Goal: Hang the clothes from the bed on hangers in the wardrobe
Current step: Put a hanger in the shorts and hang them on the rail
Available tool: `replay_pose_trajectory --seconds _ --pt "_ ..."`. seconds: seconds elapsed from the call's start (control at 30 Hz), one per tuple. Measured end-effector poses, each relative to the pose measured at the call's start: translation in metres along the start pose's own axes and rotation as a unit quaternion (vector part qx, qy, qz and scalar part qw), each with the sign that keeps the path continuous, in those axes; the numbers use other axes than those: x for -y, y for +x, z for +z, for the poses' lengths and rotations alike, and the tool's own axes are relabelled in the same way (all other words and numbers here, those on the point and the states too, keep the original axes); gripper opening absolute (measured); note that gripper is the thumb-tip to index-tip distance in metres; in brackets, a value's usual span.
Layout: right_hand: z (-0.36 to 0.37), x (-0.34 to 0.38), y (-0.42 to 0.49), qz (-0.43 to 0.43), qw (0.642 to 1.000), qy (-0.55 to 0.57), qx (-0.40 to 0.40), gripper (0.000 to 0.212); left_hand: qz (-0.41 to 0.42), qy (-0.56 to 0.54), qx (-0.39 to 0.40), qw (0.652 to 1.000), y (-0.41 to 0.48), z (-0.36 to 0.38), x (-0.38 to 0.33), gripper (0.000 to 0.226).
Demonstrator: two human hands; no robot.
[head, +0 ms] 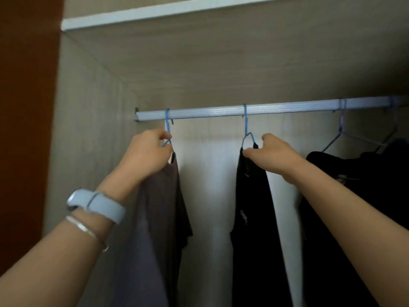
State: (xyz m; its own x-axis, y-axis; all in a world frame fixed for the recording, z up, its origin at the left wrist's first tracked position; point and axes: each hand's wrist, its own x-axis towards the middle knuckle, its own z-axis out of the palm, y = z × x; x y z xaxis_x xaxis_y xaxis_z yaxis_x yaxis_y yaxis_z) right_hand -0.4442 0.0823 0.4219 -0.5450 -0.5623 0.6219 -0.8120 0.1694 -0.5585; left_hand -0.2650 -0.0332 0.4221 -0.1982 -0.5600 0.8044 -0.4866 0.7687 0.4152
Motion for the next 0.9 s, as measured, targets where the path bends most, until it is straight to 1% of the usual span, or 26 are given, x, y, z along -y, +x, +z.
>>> replay_pose_trajectory --seconds 0.07,0.1,0.17,0.23,0.33,0.43,0.47,0.5,0.57,0.73,0.9 --pt "0.013 0.002 0.0 0.025 1.0 0.008 0.002 0.018 -0.059 -0.009 0.093 0.994 0.016 0.002 0.015 0.035" --pt "0.019 0.002 0.001 0.042 0.999 0.027 0.005 0.01 -0.076 -0.013 0.136 0.988 0.021 0.005 0.019 0.035" --pt "0.027 0.001 0.003 0.066 0.994 0.082 0.008 0.005 -0.093 -0.018 0.179 0.979 0.029 0.012 0.027 0.033" --pt "0.033 0.002 0.006 0.077 0.99 0.12 -0.005 0.007 -0.101 -0.039 0.184 0.977 0.035 0.018 0.031 0.031" --pt "0.043 0.005 0.005 0.065 0.989 0.122 -0.051 0.014 -0.12 -0.098 0.186 0.97 0.042 0.025 0.04 0.031" --pt "0.055 0.013 0.0 0.031 0.993 0.09 -0.075 0.021 -0.123 -0.119 0.139 0.975 0.041 0.019 0.048 0.021" --pt "0.058 0.017 -0.001 0.021 0.993 0.088 -0.072 0.022 -0.12 -0.111 0.125 0.979 0.041 0.016 0.051 0.017" --pt "0.062 0.022 -0.001 0.011 0.993 0.093 -0.066 0.022 -0.118 -0.104 0.116 0.981 0.041 0.012 0.053 0.017" --pt "0.071 0.034 0.0 -0.005 0.992 0.114 -0.057 0.022 -0.12 -0.094 0.111 0.982 0.042 0.006 0.06 0.023" --pt "0.099 0.067 0.003 -0.016 0.987 0.156 -0.021 0.025 -0.14 -0.065 0.12 0.981 0.051 -0.003 0.079 0.027" --pt "0.129 0.091 0.01 -0.014 0.98 0.199 0.011 0.022 -0.134 -0.055 0.128 0.981 0.056 -0.005 0.086 0.028"
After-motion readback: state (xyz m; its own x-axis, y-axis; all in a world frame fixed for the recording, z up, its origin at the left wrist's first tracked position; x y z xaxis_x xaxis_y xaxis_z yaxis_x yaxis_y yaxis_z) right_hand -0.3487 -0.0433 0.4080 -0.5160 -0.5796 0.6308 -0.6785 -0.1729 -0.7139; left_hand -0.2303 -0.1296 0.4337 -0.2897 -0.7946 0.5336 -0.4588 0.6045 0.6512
